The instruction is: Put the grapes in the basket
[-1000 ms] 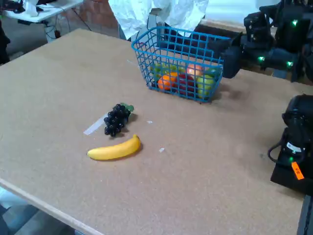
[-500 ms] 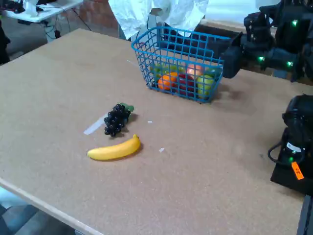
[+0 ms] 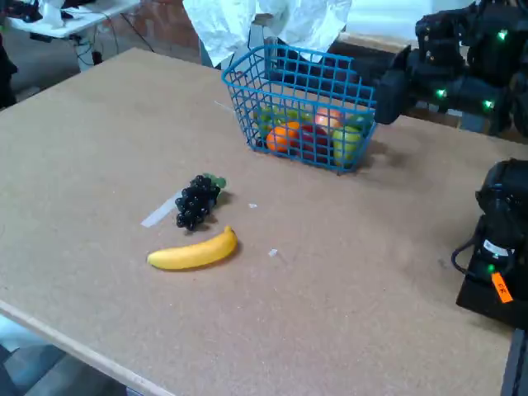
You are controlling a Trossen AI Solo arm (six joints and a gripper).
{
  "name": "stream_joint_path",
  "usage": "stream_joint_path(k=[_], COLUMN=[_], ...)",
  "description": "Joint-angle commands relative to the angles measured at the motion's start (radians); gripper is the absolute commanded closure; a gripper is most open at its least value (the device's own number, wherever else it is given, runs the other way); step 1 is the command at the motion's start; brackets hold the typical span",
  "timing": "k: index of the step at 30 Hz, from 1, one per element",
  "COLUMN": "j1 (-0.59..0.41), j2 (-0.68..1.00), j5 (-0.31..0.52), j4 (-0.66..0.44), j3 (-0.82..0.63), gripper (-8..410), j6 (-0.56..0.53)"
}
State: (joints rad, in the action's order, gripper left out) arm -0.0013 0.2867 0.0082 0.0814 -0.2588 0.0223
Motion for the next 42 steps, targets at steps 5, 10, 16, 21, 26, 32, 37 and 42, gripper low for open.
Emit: stream_joint_path(k=[5, 10, 16, 21, 26, 32, 37, 42], j1=[0.0, 0.0, 0.0, 0.0, 0.0, 0.0, 0.001, 0.001], j2=[0.142, 0.299, 0.542, 0.763, 0.985, 1.229, 1.402, 1.516], j5=[0.0, -0.001, 0.0, 0.0, 0.0, -0.002, -0.002, -0.11], j4=[0.172, 0.184, 0.169, 0.11, 0.066, -0.018, -0.139, -0.158], j3=[-0.016, -0.116, -0.307, -0.494, -0.654, -0.798, -0.89, -0.939], gripper=[402, 402, 402, 402, 402, 402, 398, 350], j6=[0.082, 0.088, 0.088, 0.087, 0.089, 0.164, 0.196, 0.217])
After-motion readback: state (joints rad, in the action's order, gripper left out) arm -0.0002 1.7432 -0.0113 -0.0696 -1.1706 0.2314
